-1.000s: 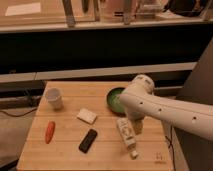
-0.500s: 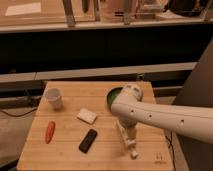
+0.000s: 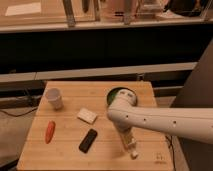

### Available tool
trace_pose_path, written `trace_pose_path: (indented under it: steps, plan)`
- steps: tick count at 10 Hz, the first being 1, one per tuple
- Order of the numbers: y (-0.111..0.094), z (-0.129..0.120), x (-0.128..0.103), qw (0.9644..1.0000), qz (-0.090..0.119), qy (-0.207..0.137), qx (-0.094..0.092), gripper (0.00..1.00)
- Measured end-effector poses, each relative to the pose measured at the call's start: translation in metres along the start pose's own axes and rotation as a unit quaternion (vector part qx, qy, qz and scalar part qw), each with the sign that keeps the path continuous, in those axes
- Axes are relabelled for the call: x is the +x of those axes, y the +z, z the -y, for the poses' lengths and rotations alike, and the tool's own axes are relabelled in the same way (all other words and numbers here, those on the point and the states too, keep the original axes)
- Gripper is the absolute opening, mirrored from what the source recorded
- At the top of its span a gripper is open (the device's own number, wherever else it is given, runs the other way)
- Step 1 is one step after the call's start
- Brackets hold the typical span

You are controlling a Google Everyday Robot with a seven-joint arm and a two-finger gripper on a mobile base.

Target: Push the eraser across the table

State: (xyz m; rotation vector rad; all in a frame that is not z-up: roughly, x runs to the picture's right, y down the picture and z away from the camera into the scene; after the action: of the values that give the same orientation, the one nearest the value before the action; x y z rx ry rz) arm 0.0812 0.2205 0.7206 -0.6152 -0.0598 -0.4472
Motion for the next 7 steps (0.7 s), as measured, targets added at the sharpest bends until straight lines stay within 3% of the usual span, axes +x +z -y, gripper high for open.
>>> trace_pose_path:
  steps: [7]
  plan:
    - [0.006, 0.001, -0.018, 0.9998, 0.004, -0.021, -0.002, 0.80]
